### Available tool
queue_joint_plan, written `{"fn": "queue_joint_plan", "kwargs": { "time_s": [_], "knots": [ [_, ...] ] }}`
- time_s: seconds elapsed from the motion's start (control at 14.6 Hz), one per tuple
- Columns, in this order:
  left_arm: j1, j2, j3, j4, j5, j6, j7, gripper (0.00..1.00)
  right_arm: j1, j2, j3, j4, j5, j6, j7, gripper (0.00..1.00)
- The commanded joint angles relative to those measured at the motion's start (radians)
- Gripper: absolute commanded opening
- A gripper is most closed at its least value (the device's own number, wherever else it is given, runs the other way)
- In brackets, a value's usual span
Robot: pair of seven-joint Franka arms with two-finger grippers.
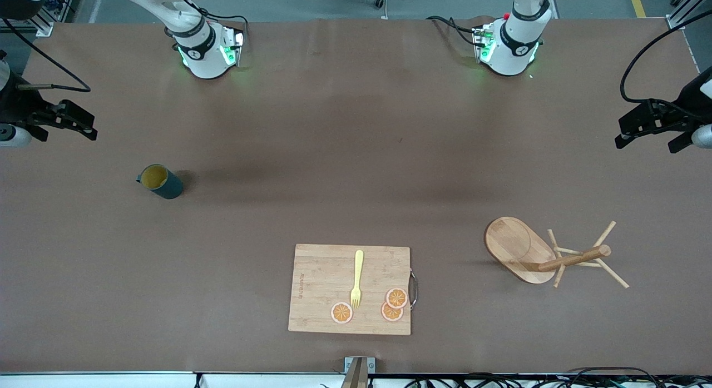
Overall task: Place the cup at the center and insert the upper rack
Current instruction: 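Reach the right gripper down to the teal mug and grasp it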
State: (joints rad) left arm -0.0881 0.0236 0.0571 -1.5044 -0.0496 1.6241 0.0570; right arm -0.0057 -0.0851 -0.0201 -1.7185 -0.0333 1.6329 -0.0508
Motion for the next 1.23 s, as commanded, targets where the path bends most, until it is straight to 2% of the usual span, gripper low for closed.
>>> {"fn": "queue_joint_plan", "kwargs": {
  "time_s": [0.0,0.62,1.16],
  "knots": [
    [-0.001,0.001,-0.002,0.010,0.016,0.000,-0.008,1.00,-0.002,-0.005,0.003,0.000,-0.002,0.002,0.002,1.00],
    [0.004,0.001,-0.002,0.010,0.014,0.000,-0.005,1.00,-0.014,0.028,-0.003,0.000,-0.004,-0.015,-0.006,1.00],
    [-0.002,0.001,-0.002,0.010,0.014,0.000,-0.005,1.00,-0.028,0.247,-0.003,-0.001,-0.004,-0.028,-0.003,1.00]
  ]
}}
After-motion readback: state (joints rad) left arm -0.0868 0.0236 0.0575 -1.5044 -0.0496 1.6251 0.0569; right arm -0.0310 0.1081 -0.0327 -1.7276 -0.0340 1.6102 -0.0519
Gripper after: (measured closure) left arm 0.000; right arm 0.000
